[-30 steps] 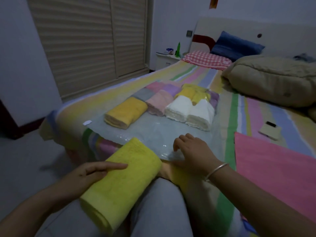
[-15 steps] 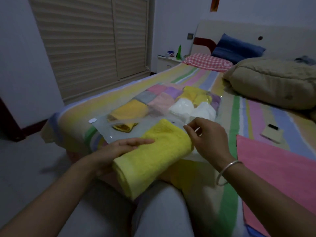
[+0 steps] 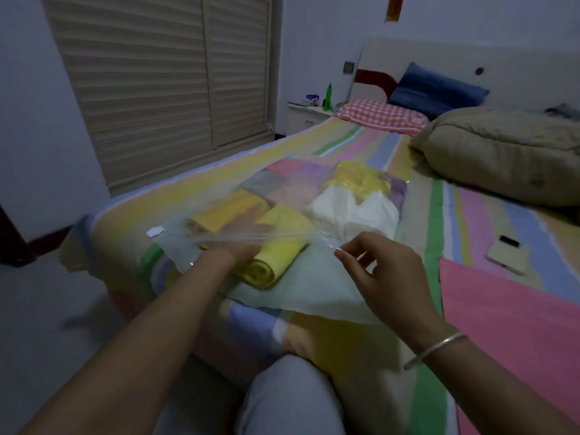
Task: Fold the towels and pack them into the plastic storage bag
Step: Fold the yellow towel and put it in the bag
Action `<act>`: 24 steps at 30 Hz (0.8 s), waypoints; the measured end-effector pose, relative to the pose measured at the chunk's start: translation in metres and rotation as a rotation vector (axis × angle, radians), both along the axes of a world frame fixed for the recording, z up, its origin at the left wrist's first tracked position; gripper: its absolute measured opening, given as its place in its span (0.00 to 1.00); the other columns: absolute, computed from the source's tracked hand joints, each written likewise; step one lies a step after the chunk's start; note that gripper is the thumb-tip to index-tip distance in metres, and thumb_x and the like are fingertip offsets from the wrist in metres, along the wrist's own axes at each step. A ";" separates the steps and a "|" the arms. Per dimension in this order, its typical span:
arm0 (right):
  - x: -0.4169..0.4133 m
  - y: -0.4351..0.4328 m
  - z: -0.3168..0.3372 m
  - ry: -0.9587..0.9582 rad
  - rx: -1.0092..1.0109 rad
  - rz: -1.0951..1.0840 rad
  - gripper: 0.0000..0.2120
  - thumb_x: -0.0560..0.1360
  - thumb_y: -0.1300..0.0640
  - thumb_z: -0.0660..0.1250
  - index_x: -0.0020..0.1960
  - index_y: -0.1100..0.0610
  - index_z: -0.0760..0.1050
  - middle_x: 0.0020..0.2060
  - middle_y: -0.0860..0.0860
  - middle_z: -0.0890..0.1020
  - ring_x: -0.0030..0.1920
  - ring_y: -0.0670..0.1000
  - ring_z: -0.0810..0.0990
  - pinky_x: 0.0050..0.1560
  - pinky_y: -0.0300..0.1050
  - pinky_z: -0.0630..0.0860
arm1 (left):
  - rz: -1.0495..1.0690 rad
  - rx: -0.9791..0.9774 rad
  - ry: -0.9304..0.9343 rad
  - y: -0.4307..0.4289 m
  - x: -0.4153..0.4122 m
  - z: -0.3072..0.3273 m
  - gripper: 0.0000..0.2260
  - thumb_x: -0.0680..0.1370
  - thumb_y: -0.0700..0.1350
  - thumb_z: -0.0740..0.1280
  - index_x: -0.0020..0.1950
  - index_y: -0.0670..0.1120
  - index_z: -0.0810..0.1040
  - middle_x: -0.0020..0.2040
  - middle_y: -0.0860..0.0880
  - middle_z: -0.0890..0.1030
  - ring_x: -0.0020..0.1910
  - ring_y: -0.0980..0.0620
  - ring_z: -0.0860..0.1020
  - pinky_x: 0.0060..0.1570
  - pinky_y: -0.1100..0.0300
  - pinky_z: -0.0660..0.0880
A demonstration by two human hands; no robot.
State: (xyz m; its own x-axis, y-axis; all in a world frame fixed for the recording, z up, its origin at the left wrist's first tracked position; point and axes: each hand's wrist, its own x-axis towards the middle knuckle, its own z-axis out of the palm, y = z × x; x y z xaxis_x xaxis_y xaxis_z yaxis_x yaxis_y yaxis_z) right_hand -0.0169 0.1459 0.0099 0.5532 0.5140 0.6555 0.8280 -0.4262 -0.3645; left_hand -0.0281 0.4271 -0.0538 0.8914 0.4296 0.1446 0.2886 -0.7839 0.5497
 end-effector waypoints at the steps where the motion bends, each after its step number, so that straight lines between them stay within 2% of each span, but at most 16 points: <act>1: 0.000 0.000 -0.002 0.002 -0.008 0.001 0.06 0.73 0.52 0.71 0.39 0.47 0.76 0.33 0.38 0.76 0.33 0.41 0.76 0.33 0.41 0.72 | 0.050 0.030 -0.078 -0.001 0.001 0.001 0.27 0.78 0.56 0.63 0.75 0.50 0.62 0.67 0.43 0.73 0.60 0.40 0.75 0.59 0.48 0.73; 3: -0.001 -0.001 -0.006 0.006 -0.018 0.004 0.06 0.73 0.51 0.71 0.39 0.47 0.76 0.34 0.38 0.77 0.33 0.41 0.76 0.33 0.40 0.73 | 0.070 0.251 -0.097 -0.008 0.000 0.008 0.19 0.80 0.53 0.61 0.69 0.48 0.70 0.69 0.43 0.71 0.63 0.41 0.73 0.60 0.48 0.71; 4: 0.000 -0.001 -0.008 0.006 -0.022 0.009 0.06 0.73 0.51 0.71 0.39 0.47 0.76 0.34 0.38 0.77 0.33 0.41 0.76 0.33 0.40 0.73 | 0.056 0.383 -0.072 -0.015 -0.003 0.013 0.15 0.81 0.51 0.59 0.64 0.48 0.74 0.67 0.43 0.73 0.62 0.41 0.73 0.60 0.49 0.71; 6: 0.000 -0.001 -0.011 0.006 -0.030 0.025 0.06 0.73 0.51 0.71 0.39 0.47 0.76 0.34 0.39 0.78 0.33 0.41 0.76 0.33 0.41 0.73 | 0.007 0.524 -0.059 -0.036 -0.013 0.010 0.15 0.79 0.54 0.54 0.54 0.49 0.77 0.55 0.46 0.78 0.55 0.43 0.76 0.53 0.48 0.74; 7: 0.000 0.000 -0.013 0.006 -0.032 0.031 0.06 0.73 0.51 0.71 0.40 0.47 0.76 0.34 0.39 0.78 0.33 0.41 0.76 0.33 0.41 0.73 | -0.038 0.521 -0.072 -0.046 -0.020 0.001 0.18 0.77 0.59 0.53 0.55 0.50 0.76 0.53 0.47 0.78 0.53 0.44 0.76 0.53 0.49 0.74; 9: 0.001 0.000 -0.014 0.002 -0.030 0.035 0.06 0.73 0.52 0.71 0.40 0.47 0.76 0.34 0.39 0.78 0.33 0.41 0.76 0.33 0.40 0.73 | -0.096 0.468 -0.031 -0.062 -0.035 -0.020 0.25 0.74 0.64 0.54 0.64 0.52 0.72 0.61 0.45 0.75 0.59 0.41 0.74 0.59 0.46 0.71; 12: 0.001 -0.001 -0.015 0.005 -0.037 0.041 0.05 0.73 0.52 0.71 0.40 0.48 0.77 0.34 0.39 0.78 0.33 0.41 0.76 0.33 0.41 0.73 | -0.062 0.470 -0.012 -0.053 -0.024 -0.043 0.27 0.76 0.58 0.53 0.71 0.48 0.69 0.70 0.39 0.70 0.66 0.37 0.70 0.66 0.41 0.65; 14: 0.000 -0.002 -0.016 0.004 -0.043 0.044 0.05 0.73 0.52 0.71 0.40 0.47 0.76 0.34 0.39 0.78 0.33 0.41 0.76 0.33 0.41 0.73 | -0.025 0.446 0.048 -0.041 -0.005 -0.046 0.24 0.81 0.54 0.53 0.76 0.51 0.60 0.76 0.42 0.61 0.73 0.40 0.62 0.72 0.43 0.54; 17: -0.001 -0.005 -0.017 0.020 -0.045 0.040 0.05 0.73 0.51 0.71 0.40 0.47 0.76 0.35 0.40 0.78 0.34 0.41 0.76 0.33 0.41 0.74 | 0.021 0.475 0.147 -0.036 0.020 -0.050 0.23 0.83 0.49 0.51 0.78 0.57 0.49 0.79 0.46 0.50 0.77 0.43 0.52 0.74 0.45 0.45; 20: -0.003 -0.007 -0.020 0.028 -0.066 0.037 0.04 0.73 0.49 0.70 0.41 0.47 0.76 0.36 0.40 0.79 0.34 0.42 0.77 0.34 0.44 0.76 | 0.063 0.489 0.251 -0.039 0.031 -0.050 0.24 0.83 0.51 0.49 0.78 0.58 0.45 0.79 0.46 0.48 0.77 0.43 0.49 0.74 0.42 0.44; 24: -0.005 -0.010 -0.024 0.059 -0.109 0.021 0.04 0.73 0.48 0.70 0.41 0.46 0.77 0.37 0.42 0.79 0.35 0.42 0.77 0.35 0.46 0.76 | 0.147 0.426 0.256 -0.063 0.015 -0.043 0.27 0.82 0.55 0.51 0.78 0.54 0.43 0.79 0.42 0.45 0.77 0.41 0.46 0.74 0.42 0.44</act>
State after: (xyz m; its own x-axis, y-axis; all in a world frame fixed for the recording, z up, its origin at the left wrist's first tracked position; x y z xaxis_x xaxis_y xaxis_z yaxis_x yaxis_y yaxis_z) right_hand -0.0221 0.1360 -0.0139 0.5776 0.5925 0.5615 0.8155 -0.4485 -0.3656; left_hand -0.0136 0.3643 -0.0971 0.8558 0.5034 0.1192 0.4960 -0.8639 0.0879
